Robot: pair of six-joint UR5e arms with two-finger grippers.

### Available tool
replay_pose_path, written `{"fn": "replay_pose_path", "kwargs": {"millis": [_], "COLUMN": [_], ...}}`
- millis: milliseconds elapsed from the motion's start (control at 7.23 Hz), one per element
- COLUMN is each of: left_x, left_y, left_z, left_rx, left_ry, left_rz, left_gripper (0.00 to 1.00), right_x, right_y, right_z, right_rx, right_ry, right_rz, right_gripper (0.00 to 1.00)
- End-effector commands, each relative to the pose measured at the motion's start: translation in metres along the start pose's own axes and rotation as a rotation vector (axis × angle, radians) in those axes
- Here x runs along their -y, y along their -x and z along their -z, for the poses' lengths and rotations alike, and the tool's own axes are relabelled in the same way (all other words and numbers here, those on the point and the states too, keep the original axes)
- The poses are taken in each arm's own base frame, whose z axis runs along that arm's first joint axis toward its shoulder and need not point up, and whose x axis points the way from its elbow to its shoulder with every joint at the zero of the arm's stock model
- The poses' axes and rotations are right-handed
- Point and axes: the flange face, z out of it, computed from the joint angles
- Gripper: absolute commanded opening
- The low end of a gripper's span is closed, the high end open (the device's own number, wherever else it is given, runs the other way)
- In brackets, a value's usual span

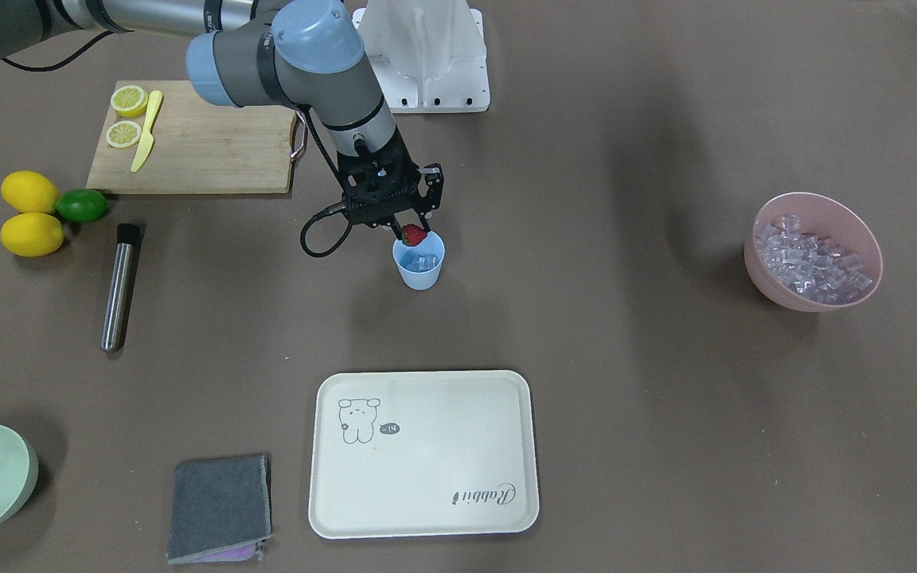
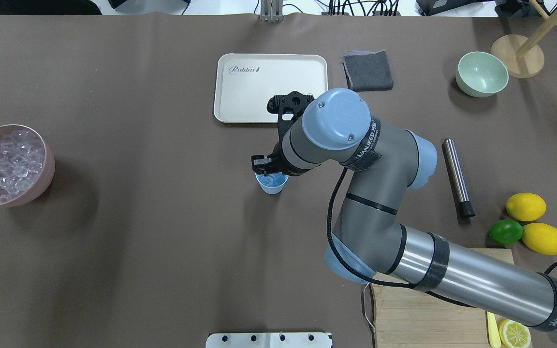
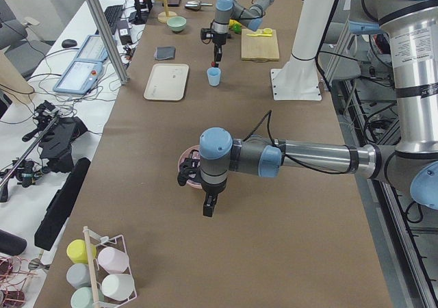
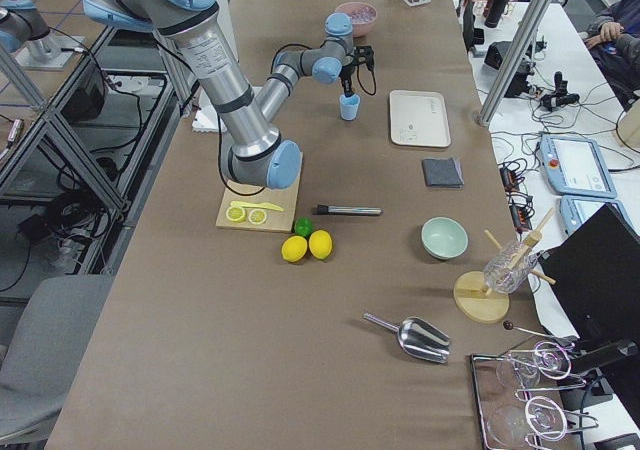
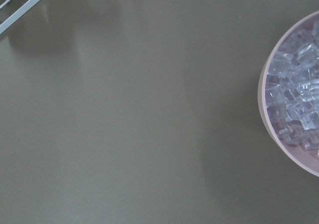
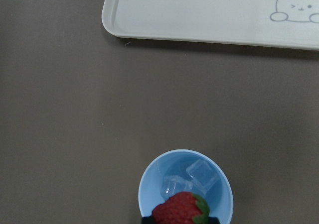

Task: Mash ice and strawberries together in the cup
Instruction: 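Carry the strawberry with the right gripper and lower it into the cup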

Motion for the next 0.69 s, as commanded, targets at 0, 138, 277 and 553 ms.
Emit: {"fn": "replay_pose_path", "kwargs": {"millis": [0, 138, 277, 553], "left_x": [-0.005, -0.005, -0.005, -0.012], "left_y": [0.001, 0.002, 0.002, 0.006], "left_z": [-0.001, -0.002, -0.003, -0.007], "left_rx": [0.000, 0.000, 0.000, 0.003], "left_ry": [-0.008, -0.007, -0.006, 0.007], "left_rz": [-0.006, -0.005, -0.004, 0.007], "left_gripper": [0.99, 0.99, 0.99, 0.99], "right_x": [-0.001, -0.001, -0.002, 0.016], "right_y": [0.004, 0.005, 0.006, -0.023], "right_z": [-0.001, 0.001, 0.002, 0.015], "right_rx": [0.003, 0.007, 0.008, 0.007], "right_ry": [-0.002, -0.001, 0.011, 0.189], "right_rz": [0.002, 0.005, 0.009, -0.073], "right_gripper": [0.98, 0.99, 0.99, 1.00]}}
